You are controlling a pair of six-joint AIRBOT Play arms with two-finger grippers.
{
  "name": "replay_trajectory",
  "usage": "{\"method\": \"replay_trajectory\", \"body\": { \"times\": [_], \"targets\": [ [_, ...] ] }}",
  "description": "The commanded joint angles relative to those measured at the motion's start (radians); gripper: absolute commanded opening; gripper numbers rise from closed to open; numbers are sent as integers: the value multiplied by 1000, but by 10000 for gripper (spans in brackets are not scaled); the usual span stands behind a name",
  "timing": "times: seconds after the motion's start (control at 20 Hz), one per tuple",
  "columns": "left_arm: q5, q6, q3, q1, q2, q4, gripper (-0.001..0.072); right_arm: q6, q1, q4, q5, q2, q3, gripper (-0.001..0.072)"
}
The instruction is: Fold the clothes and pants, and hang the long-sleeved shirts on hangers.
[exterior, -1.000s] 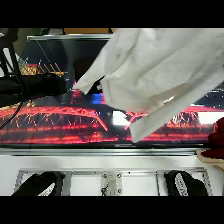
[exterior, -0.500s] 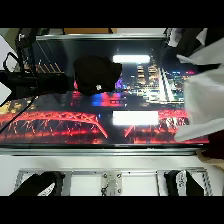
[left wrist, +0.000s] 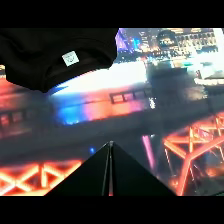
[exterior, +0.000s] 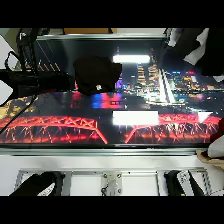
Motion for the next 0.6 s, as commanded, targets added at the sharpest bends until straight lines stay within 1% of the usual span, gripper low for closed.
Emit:
{"method": "replay_trajectory", "body": {
  "times": [0.0, 0.1, 0.2, 0.35, 0.55],
  "targets": [
    [-1, 3, 1, 1, 0, 2, 16, 72, -77, -37, 51, -43, 81, 7],
    [-1, 3, 1, 1, 0, 2, 16, 127, -146, -37, 116, -55, 81, 7],
    [0, 3, 1, 1, 0, 2, 17, 134, -188, -35, 154, -65, 81, 7],
    [-2, 3, 1, 1, 0, 2, 16, 161, -209, -33, 151, -75, 81, 7],
    [-5, 2, 1, 1, 0, 1, 17, 161, -209, -36, 176, -93, 81, 7]
  ]
}}
